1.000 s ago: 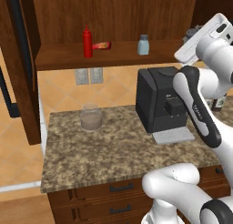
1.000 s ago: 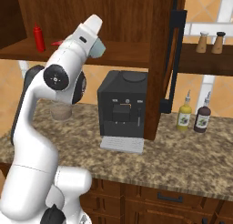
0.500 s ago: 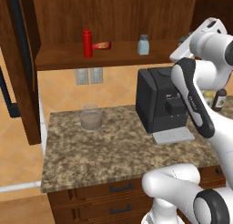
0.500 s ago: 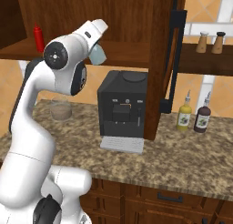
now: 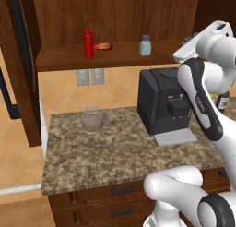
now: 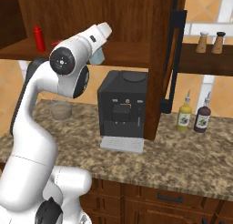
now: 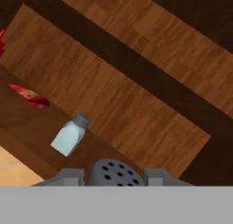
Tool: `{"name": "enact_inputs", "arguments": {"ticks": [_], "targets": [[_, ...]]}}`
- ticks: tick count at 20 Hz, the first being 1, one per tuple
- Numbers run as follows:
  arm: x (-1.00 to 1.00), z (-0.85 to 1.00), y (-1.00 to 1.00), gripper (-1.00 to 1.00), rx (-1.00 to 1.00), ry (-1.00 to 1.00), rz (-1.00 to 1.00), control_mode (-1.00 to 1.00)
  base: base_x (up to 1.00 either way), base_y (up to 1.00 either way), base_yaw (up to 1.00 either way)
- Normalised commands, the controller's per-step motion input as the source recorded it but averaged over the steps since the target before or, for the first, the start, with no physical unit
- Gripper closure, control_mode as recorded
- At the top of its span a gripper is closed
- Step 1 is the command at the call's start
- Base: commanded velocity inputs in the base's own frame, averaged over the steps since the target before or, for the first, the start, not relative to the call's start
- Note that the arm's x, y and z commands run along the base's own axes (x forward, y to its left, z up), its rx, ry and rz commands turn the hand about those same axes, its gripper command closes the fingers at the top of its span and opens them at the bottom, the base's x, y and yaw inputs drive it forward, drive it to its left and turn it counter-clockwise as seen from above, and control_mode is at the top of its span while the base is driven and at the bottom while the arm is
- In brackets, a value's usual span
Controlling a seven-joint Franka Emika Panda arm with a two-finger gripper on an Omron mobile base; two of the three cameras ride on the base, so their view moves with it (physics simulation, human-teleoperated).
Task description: Put the shaker and condiment bottle from the counter next to their counterparts in the cabinet.
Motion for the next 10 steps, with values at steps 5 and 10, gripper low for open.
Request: {"name": "enact_inputs", "arguments": {"ticks": [5,10], "targets": [[0.12,-0.06,-0.08,1.00,0.25,0.02,0.02,-1.00,0.00,0.00,0.00],[0.31,0.00,0.01,1.00,0.00,0.00,0.00,-1.00,0.00,0.00,0.00]]}}
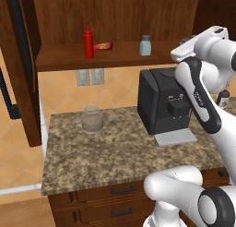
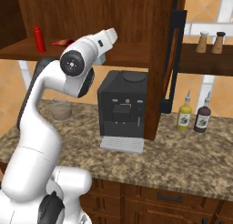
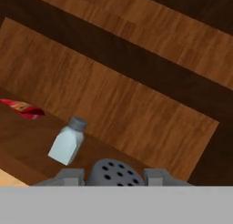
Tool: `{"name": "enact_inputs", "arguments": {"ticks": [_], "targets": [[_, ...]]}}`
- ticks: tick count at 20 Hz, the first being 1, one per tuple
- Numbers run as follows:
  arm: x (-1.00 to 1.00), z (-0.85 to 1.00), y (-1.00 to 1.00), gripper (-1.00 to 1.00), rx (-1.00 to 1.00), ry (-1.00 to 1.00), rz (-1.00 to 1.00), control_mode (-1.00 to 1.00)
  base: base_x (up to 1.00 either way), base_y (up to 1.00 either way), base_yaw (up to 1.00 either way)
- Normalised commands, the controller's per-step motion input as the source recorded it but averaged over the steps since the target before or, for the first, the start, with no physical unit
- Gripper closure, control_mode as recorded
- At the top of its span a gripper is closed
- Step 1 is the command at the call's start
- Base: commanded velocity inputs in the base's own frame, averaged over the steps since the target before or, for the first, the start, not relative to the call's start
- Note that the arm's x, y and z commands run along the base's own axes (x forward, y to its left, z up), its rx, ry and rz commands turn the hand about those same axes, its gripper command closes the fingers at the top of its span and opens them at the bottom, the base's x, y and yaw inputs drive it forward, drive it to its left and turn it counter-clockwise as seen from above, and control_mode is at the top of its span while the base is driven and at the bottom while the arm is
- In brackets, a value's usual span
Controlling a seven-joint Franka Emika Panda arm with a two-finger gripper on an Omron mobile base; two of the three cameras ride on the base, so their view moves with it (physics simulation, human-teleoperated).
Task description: Put the shaker and condiment bottle from the counter next to their counterparts in the cabinet.
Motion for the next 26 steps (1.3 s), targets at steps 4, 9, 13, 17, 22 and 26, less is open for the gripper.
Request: {"name": "enact_inputs", "arguments": {"ticks": [4,9,13,17,22,26], "targets": [[0.44,0.00,0.03,1.00,0.00,0.00,0.00,-1.00,0.00,0.00,0.00],[0.53,0.00,0.01,1.00,0.17,0.02,0.11,-1.00,0.00,0.00,0.00],[0.55,0.00,0.00,1.00,0.16,0.06,0.23,-1.00,0.00,0.00,0.00],[0.04,0.00,0.01,1.00,0.00,0.00,0.01,-1.00,0.00,0.00,0.00],[0.00,0.00,0.00,1.00,-0.07,-0.24,0.03,-1.00,0.00,0.00,0.00],[0.00,0.00,0.01,1.00,0.00,-0.05,0.00,-1.00,0.00,0.00,0.00]]}}
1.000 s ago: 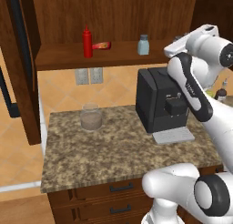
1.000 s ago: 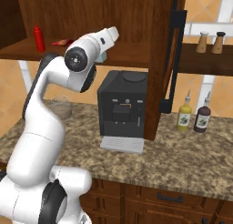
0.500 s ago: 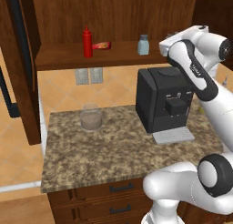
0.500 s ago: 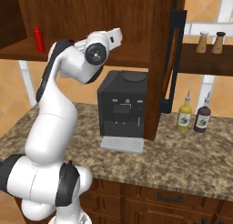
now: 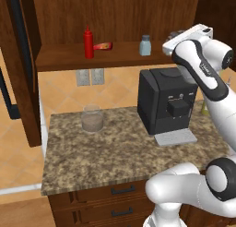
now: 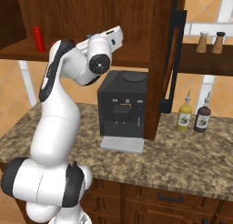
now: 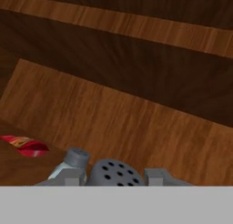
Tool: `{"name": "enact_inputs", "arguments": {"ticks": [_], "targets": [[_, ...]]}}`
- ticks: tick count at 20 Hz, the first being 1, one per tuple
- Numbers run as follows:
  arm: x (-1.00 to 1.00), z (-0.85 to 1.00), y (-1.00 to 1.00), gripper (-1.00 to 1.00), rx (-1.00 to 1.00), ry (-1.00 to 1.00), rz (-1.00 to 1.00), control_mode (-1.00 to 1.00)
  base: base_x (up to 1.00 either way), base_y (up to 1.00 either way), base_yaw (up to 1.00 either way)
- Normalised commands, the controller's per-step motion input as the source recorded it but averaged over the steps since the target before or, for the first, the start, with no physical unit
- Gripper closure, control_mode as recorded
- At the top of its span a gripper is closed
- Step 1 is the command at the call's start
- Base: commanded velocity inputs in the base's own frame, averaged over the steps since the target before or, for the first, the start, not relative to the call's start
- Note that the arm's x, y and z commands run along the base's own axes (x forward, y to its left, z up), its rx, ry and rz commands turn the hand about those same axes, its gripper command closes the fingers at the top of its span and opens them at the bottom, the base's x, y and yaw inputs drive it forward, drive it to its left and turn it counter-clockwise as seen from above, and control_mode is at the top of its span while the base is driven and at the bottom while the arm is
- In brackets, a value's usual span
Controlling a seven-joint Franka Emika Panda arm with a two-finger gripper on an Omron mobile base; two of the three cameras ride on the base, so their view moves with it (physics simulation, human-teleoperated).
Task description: Put the shaker and condiment bottle from the counter next to their counterparts in the cabinet.
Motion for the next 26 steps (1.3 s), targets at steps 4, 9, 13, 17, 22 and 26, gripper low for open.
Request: {"name": "enact_inputs", "arguments": {"ticks": [4,9,13,17,22,26], "targets": [[0.00,0.00,0.04,1.00,0.00,-0.01,0.00,-1.00,0.00,0.00,0.00],[0.05,0.00,0.05,1.00,0.00,0.00,0.00,-1.00,0.00,0.00,0.00],[0.14,0.01,0.08,1.00,0.00,0.00,0.00,-1.00,0.00,0.00,0.00],[0.28,0.00,0.11,1.00,0.00,0.00,0.00,-1.00,0.00,0.00,0.00],[0.17,0.00,0.07,1.00,0.00,0.00,0.00,-1.00,0.00,0.00,0.00],[0.00,0.00,0.11,-1.00,0.00,0.00,0.00,-1.00,0.00,0.00,0.00]]}}
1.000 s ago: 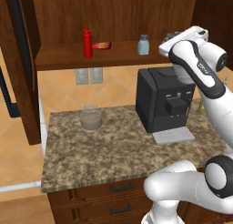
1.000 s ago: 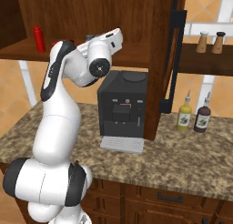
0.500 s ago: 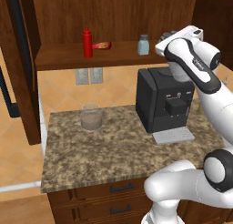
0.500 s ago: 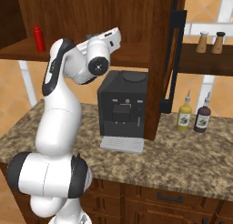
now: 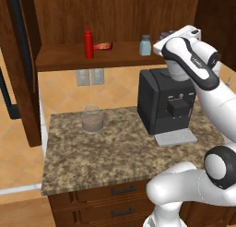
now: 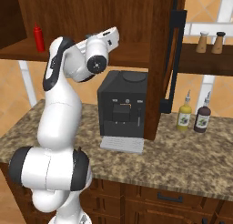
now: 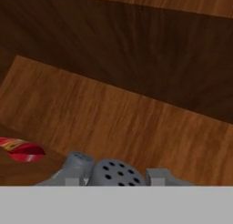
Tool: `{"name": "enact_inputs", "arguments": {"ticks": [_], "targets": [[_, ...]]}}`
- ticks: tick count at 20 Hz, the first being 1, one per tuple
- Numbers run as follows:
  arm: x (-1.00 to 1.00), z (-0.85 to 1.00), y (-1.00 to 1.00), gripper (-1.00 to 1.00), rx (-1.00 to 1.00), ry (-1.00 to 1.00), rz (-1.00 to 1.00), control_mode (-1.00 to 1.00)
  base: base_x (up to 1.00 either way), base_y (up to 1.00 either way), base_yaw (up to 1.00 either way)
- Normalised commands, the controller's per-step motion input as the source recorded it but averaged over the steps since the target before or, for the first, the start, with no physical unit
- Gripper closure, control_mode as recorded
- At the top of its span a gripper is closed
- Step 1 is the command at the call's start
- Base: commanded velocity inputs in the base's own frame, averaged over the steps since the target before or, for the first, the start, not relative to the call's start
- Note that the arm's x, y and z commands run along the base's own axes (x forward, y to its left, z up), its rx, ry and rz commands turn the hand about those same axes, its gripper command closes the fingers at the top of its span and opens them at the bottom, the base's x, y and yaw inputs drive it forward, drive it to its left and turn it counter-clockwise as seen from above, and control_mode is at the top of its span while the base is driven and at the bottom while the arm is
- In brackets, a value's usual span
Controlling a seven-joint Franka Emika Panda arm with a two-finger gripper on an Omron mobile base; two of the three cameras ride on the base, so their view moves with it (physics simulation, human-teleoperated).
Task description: Put the shaker and condiment bottle from the counter next to their counterparts in the cabinet.
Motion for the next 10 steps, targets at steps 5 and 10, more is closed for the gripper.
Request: {"name": "enact_inputs", "arguments": {"ticks": [5,10], "targets": [[0.00,0.00,0.09,-1.00,0.00,0.00,0.00,-1.00,0.00,0.00,0.00],[-0.01,0.00,0.08,-1.00,0.00,0.00,0.00,-1.00,0.00,0.00,0.00]]}}
